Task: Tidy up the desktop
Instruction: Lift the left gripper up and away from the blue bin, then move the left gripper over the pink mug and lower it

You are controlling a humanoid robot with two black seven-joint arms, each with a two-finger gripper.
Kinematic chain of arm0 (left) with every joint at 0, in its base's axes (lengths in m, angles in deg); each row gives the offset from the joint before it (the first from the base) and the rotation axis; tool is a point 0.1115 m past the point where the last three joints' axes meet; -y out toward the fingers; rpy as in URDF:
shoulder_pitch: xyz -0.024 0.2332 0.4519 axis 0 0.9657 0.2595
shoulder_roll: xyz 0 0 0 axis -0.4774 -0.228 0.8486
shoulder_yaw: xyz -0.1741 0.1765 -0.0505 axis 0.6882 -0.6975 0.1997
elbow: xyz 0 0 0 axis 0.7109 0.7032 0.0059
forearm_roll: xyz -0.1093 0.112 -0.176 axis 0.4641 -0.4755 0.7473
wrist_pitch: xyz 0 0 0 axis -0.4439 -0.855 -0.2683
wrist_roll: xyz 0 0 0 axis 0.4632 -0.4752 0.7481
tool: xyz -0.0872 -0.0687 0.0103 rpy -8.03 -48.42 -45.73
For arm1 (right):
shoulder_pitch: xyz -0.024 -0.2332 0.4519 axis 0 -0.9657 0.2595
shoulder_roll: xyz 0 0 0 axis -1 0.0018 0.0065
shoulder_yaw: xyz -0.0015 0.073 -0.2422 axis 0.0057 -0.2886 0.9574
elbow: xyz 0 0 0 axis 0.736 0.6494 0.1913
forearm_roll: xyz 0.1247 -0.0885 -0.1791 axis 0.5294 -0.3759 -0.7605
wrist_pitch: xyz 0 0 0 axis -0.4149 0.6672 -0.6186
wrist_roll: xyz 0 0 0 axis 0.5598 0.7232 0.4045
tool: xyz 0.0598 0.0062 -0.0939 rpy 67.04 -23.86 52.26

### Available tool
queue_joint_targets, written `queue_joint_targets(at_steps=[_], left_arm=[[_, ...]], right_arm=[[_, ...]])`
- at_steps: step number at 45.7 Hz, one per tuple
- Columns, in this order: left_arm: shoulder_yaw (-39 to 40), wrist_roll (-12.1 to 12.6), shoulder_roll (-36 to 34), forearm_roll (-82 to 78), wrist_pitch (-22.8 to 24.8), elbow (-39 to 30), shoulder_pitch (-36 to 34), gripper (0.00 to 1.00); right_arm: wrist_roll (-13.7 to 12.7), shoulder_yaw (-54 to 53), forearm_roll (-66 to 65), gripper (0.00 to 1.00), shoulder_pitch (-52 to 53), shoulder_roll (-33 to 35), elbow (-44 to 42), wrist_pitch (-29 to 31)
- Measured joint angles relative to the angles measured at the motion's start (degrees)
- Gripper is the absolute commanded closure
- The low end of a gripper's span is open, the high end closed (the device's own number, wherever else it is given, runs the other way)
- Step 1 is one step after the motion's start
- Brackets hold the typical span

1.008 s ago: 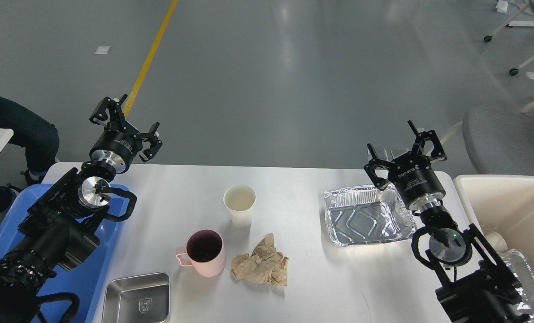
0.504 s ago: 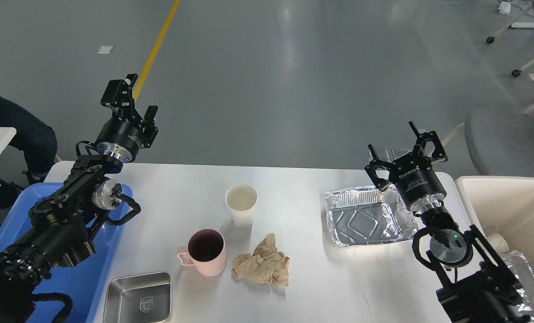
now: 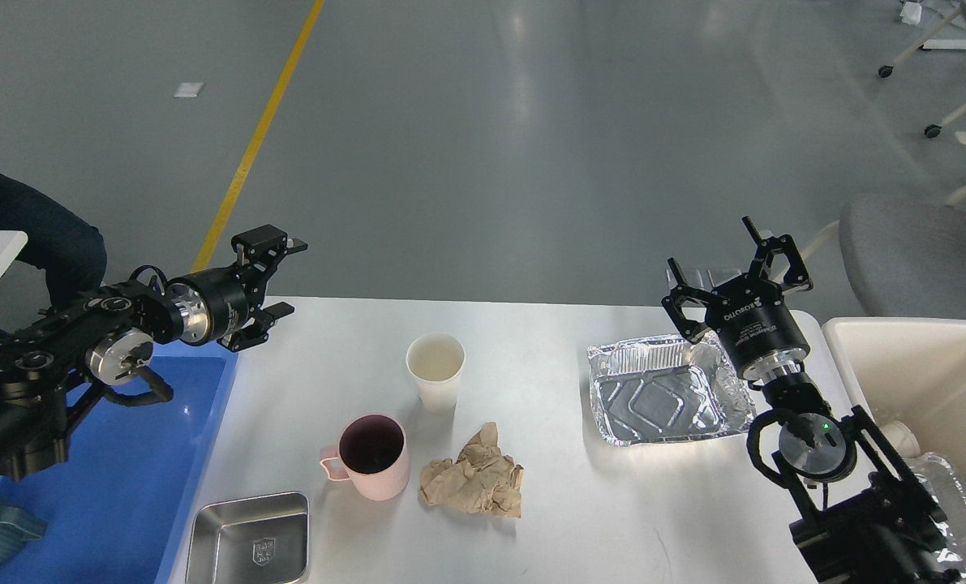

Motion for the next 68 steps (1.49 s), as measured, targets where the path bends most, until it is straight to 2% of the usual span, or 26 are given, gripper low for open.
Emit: queue_joint_targets(at_steps=[6,13,20,25,31,37,43,50,68], left_arm=[[-7.5,1.5,-9.6,-0.2,3.6,-9.7,0.1,0.01],[-16.0,1.6,-24.0,-0.7,5.2,-23.6,0.1,0.01],[-19.9,1.5,-38.6,-2.5,8.4,-34.7,-0.1,0.01],[-19.6,-0.2,-47.0,-7.7,11.2,-39.3,-0.1,0.01],[-18.3,-4.7,-54.8,-10.9,16.4,-42.0,-0.6,0.01],[-16.7,-6.0,-61.1,-11.2,23.4,-42.9,-1.1,0.01],[-16.1,-6.1,-65.7,-11.2,27.7,-43.2,-1.3,0.01],[-15.9,-6.1,-68.4,-11.3,30.5,-42.9,-2.1,0.01],[-14.7,-4.8,-62.2,-11.5,29.9,-42.2,-7.1,0.01]], right_arm=[[0.0,-0.1,0.1,0.00,0.2,0.0,0.0,0.0],[0.0,0.0,0.1,0.00,0.5,0.1,0.0,0.2],[0.0,0.1,0.1,0.00,0.7,0.2,0.0,0.2],[0.0,0.3,0.0,0.00,0.8,0.3,0.0,0.2],[-0.2,0.4,0.0,0.00,0.9,0.6,0.1,0.2],[-0.2,0.4,0.0,0.00,1.0,1.2,0.1,0.2],[-0.2,0.4,0.0,0.00,1.0,1.5,0.1,0.2],[-0.2,0.3,0.0,0.00,1.0,1.5,0.2,0.2],[-0.2,0.3,0.0,0.00,0.9,1.5,0.4,0.2]])
